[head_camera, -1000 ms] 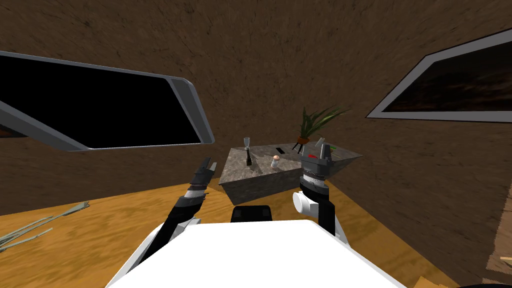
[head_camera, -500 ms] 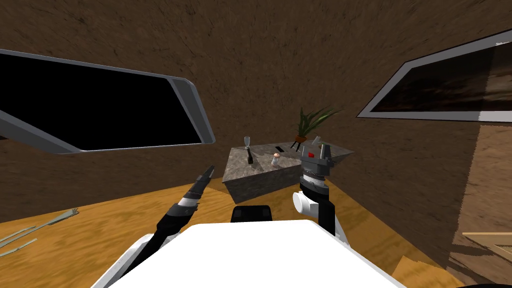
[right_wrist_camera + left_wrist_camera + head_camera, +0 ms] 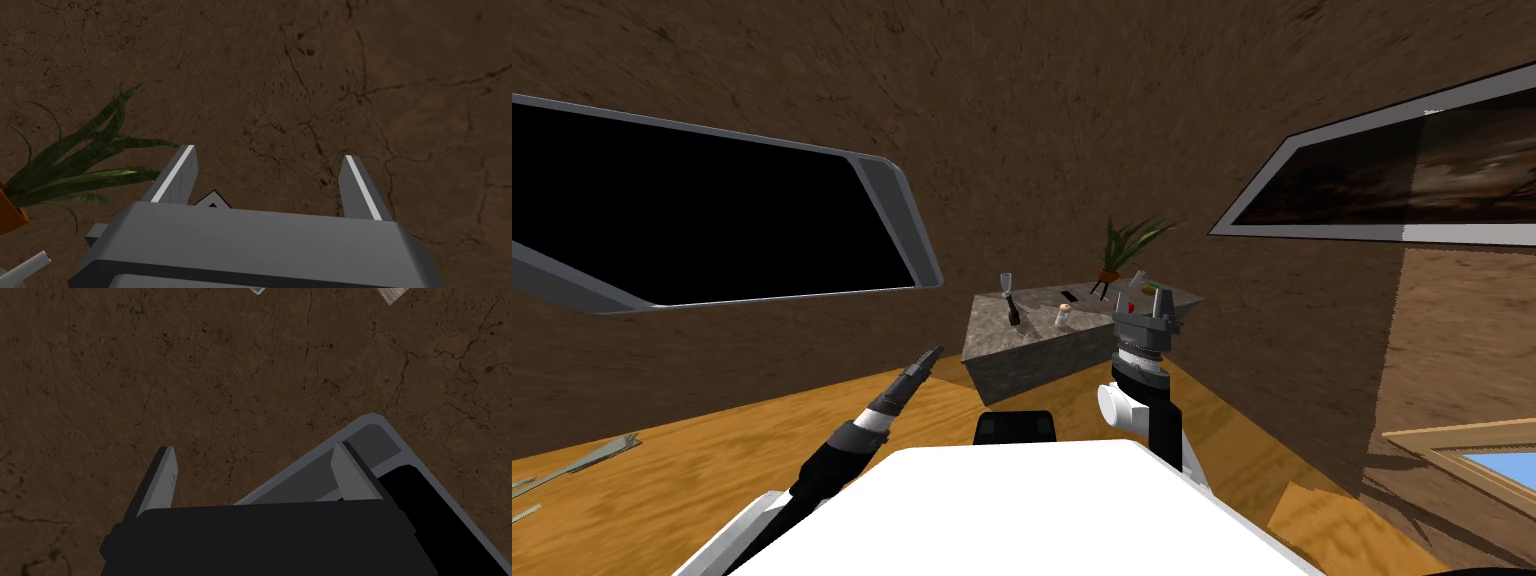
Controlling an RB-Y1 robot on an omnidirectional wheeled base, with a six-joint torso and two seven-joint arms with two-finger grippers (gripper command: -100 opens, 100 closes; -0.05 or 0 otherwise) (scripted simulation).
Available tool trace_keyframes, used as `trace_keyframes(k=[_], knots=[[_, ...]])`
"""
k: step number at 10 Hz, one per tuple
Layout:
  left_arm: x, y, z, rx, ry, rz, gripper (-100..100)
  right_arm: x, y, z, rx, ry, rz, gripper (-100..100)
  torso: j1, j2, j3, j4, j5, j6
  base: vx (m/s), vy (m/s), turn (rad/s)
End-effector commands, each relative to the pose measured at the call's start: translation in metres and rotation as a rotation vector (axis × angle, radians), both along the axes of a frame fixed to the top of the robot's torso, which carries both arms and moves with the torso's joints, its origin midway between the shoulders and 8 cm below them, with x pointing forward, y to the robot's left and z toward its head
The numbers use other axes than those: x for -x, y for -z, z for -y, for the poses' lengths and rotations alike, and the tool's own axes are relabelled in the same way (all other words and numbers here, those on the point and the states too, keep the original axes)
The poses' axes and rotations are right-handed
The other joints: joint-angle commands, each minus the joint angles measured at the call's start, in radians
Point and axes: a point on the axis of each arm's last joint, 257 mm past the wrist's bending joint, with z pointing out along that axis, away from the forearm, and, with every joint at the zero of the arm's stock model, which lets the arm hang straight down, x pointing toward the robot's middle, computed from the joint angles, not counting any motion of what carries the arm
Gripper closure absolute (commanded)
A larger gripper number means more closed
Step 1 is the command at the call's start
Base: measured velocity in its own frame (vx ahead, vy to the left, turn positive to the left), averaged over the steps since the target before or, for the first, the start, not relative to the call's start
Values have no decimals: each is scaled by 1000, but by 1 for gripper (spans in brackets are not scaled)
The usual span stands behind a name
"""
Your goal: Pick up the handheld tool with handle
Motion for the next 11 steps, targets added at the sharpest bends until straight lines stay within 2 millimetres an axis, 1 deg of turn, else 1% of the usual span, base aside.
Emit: trace_keyframes(k=[1,2,3,4,5,6,7,8,9,10,11], knots=[[12,20,-9,-141,17,-47,-100,0,0,0,0,0,0,0,0,0,0,0,0,0,-49,62,-115],[12,20,-8,-153,29,-51,-100,0,0,0,0,0,0,0,1,1,0,0,0,0,-45,53,-65],[22,37,-19,-268,42,-88,-100,0,0,0,0,0,0,0,0,0,0,0,0,0,-45,42,-119],[22,37,-18,-284,59,-92,-100,0,0,0,0,0,0,0,-1,0,0,0,0,0,-38,39,-76],[32,53,-30,-396,75,-126,-100,0,0,0,0,0,0,0,-1,0,0,0,0,0,-35,42,-181],[33,53,-29,-416,95,-129,-100,0,0,0,0,0,0,0,-1,-1,0,0,0,1,-34,39,-70],[42,67,-42,-526,116,-160,-100,0,0,0,0,0,0,0,-1,-1,0,0,0,0,-37,23,-146],[43,68,-41,-549,138,-163,-100,0,0,0,0,0,0,0,-2,-1,-1,0,0,0,-28,23,-86],[52,80,-55,-656,163,-190,-100,0,0,0,0,0,0,0,-2,-1,-1,0,0,0,-27,19,-196],[52,81,-55,-680,188,-193,-100,0,0,0,0,0,0,0,-2,-2,-1,0,0,1,-24,19,-95],[61,91,-69,-784,215,-216,-100,0,0,0,0,0,0,0,-2,-2,-1,0,-1,0,-18,9,-186]])
